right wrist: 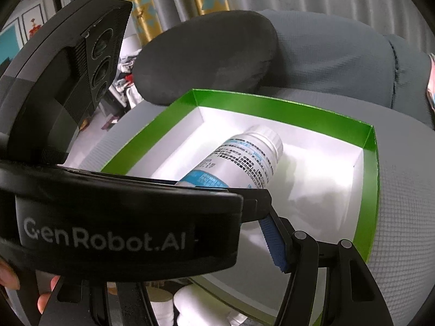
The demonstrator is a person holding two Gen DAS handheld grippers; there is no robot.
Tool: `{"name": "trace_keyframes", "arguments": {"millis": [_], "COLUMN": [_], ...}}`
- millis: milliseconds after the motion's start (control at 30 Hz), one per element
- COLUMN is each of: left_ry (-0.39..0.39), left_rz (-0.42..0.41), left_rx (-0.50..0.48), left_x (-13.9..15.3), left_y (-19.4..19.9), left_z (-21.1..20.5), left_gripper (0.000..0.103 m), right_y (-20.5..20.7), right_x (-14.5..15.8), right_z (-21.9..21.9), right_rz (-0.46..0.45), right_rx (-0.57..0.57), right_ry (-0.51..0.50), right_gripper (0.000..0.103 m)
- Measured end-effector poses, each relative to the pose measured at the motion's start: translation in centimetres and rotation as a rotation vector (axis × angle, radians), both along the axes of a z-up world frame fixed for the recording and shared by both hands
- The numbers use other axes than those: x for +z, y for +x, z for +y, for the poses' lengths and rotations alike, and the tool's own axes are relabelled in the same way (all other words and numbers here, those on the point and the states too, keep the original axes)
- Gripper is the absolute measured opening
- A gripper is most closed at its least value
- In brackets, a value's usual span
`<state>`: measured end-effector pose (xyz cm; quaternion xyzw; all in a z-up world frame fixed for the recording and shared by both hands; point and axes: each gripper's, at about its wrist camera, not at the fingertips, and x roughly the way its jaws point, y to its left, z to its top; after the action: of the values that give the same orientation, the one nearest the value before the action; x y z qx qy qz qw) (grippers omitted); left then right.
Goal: Organize rigid objects
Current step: 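Lower the bottle into the box and open the right tool, then withdraw the right tool from the box back toward the bottles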
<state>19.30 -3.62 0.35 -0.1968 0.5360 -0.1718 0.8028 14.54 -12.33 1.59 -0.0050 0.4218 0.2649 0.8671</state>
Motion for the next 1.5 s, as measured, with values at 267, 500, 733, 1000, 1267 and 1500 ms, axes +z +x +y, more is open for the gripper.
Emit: {"name": "trace_keyframes", "arguments": {"millis": [267, 500, 733, 1000, 1267, 1500], "left_ry": [0.045, 0.136, 0.239, 0.372, 0.417, 0.420], "left_rz": [0.009, -0.026, -0.098, -0.178, -0.211, -0.233], "left_rx": [0.076, 0.110, 0.142, 0.167, 0.165, 0.142], "left_x": [0.0, 1.5, 3.1, 4.7, 4.0, 3.1], "left_y": [0.1, -0.7, -2.6, -6.9, -12.6, -16.9], "left_z": [0.8, 1.4, 1.9, 2.8, 3.0, 2.1], "left_gripper": [0.092, 0.092, 0.092, 0.092, 0.092, 0.092], "right_y": [0.2, -1.2, -3.5, -7.0, -11.4, -14.5], "right_x": [-0.1, 1.3, 3.2, 4.8, 5.1, 4.1], "right_z": [-0.4, -1.3, -2.5, -3.9, -5.3, -4.6], "right_rz": [0.003, -0.036, -0.075, -0.094, -0.062, -0.035], "right_rx": [-0.040, -0.077, -0.132, -0.155, -0.150, -0.107], "right_ry": [-0.037, -0.067, -0.092, -0.063, -0.010, -0.027], "right_gripper": [0.068, 0.072, 0.079, 0.080, 0.080, 0.080]}}
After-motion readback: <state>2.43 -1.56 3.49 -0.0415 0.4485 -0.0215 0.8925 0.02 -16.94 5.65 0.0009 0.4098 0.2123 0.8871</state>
